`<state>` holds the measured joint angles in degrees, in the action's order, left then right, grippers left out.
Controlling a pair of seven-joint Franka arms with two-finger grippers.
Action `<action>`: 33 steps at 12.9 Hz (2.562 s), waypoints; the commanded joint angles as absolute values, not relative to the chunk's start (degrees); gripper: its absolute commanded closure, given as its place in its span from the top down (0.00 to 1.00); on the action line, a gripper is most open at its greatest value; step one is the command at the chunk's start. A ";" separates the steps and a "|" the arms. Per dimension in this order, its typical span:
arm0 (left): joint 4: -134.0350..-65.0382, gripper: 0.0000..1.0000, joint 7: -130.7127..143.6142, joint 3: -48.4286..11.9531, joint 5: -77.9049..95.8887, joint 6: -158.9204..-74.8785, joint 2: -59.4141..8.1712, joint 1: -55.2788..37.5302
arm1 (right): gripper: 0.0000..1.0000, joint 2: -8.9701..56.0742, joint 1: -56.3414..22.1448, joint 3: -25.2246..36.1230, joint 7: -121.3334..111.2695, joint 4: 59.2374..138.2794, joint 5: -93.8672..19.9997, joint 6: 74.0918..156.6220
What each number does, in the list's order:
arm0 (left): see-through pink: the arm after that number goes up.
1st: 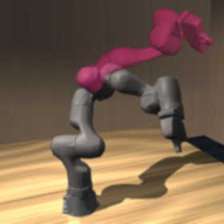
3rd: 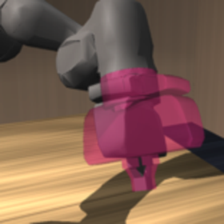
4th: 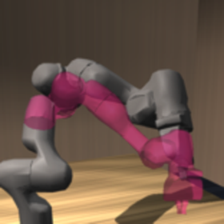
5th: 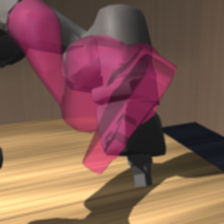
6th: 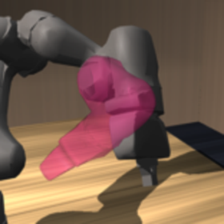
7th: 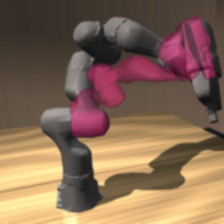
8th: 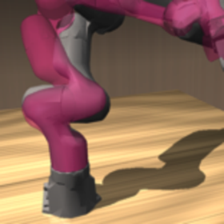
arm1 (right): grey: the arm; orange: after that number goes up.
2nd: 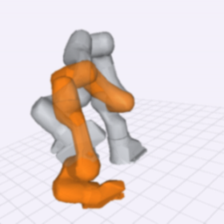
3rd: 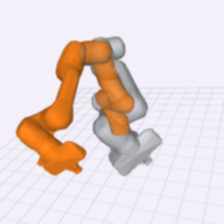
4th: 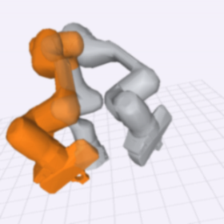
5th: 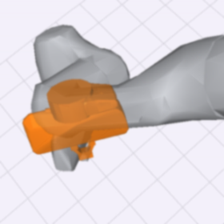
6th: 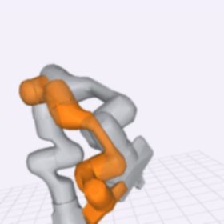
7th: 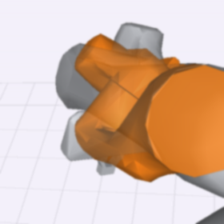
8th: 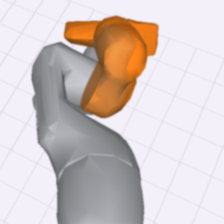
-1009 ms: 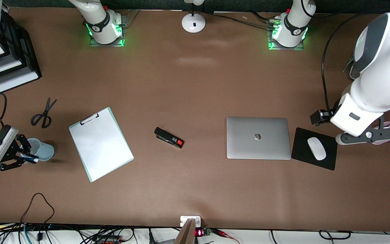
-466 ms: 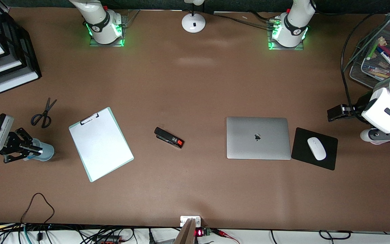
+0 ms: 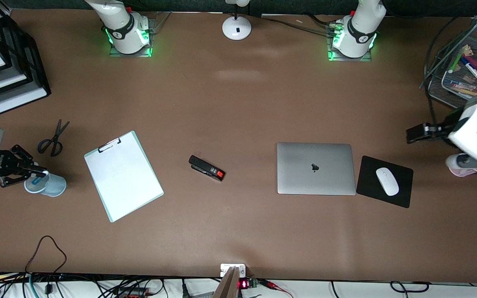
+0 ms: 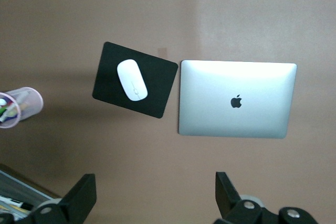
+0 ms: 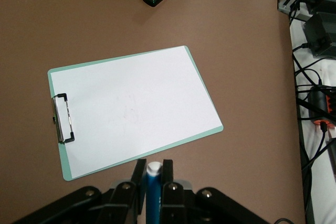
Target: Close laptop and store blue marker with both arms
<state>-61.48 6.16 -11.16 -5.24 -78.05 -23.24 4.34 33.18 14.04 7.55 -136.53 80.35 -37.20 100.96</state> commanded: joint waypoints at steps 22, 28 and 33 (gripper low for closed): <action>-94.57 1.00 -7.47 -11.87 -1.32 -92.28 -0.62 12.04 | 0.00 38.14 21.36 6.33 -150.73 80.43 -42.71 94.83; -90.97 1.00 -7.29 -11.78 -1.76 -92.20 -2.64 11.60 | 0.01 40.25 22.41 6.33 -151.44 77.17 -43.15 95.71; -90.97 1.00 -7.38 -12.04 -1.50 -90.54 -1.85 11.69 | 0.01 41.92 23.12 6.42 -151.52 76.82 -43.15 95.89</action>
<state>-91.67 -6.27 -11.85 -2.73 -92.08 -2.55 11.46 40.82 21.93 7.43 -150.62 78.30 -42.04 96.14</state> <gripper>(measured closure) 0.000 0.991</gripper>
